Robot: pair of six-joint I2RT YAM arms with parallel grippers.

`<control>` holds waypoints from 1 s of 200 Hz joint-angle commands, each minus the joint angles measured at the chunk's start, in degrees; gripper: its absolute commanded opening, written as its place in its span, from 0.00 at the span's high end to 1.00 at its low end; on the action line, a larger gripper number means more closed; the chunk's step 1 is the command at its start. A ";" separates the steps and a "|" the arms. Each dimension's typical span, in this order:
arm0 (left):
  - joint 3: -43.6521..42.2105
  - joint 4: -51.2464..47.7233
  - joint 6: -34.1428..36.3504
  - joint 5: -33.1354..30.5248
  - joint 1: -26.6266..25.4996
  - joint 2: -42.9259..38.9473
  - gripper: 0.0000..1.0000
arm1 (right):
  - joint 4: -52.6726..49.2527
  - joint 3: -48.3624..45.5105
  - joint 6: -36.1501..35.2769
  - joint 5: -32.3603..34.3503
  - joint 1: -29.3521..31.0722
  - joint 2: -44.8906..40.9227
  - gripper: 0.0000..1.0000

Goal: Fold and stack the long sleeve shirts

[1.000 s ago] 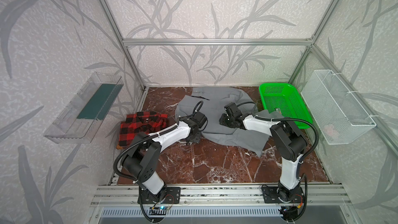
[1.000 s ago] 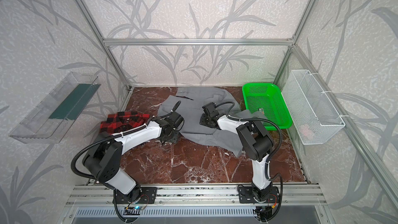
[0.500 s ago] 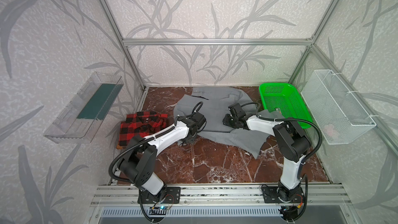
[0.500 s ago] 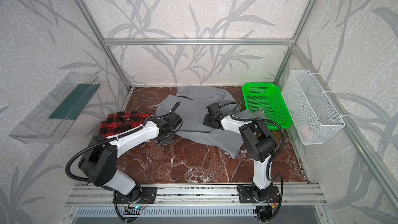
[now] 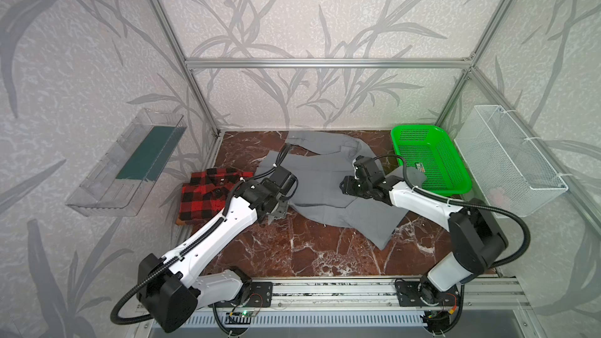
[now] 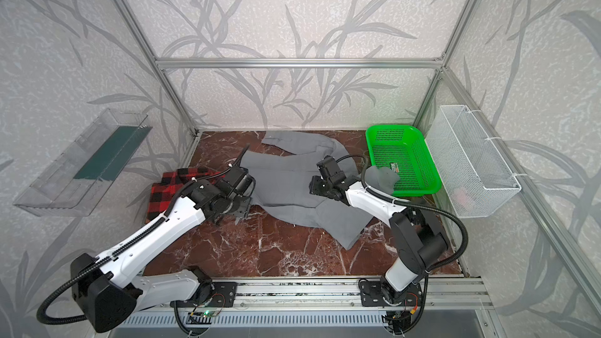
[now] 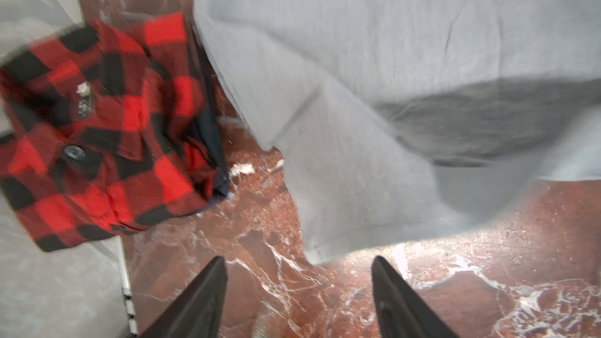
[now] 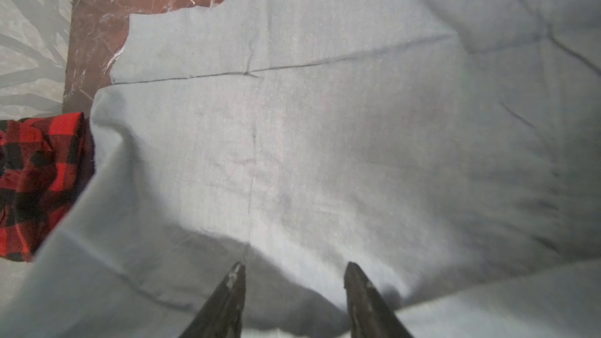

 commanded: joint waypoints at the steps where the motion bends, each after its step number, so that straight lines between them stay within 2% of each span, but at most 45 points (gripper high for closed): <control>1: 3.01 -5.00 0.58 -3.80 -0.17 0.20 0.22 | -7.42 -3.11 -4.56 4.52 -1.10 -7.76 0.46; 21: 2.42 -3.12 0.91 -5.44 -0.10 -1.37 0.21 | -10.12 -6.30 -5.31 6.57 -6.57 -16.05 0.40; 54: 0.50 3.04 -0.05 1.36 -0.10 -1.01 0.19 | -13.65 -8.68 -5.03 3.75 -22.38 -20.31 0.38; 83: -1.44 4.12 0.92 4.90 -0.10 0.47 0.20 | -13.45 -11.80 -4.00 3.04 -31.18 -23.73 0.38; 109: -4.20 4.72 1.53 7.35 -0.06 -0.66 0.19 | -13.75 -14.67 -3.33 5.49 -34.02 -26.30 0.38; 136: -7.16 6.72 1.30 7.94 -0.10 -2.92 0.20 | -10.61 -19.32 -1.22 3.88 -37.58 -27.49 0.38; 181: -8.67 6.99 1.30 8.97 -0.11 -3.48 0.20 | -6.11 -20.26 -2.52 2.49 -37.93 -24.19 0.38; 200: -9.09 7.33 1.13 9.57 -0.17 -4.24 0.20 | 0.28 -22.51 -2.51 0.42 -37.93 -22.98 0.38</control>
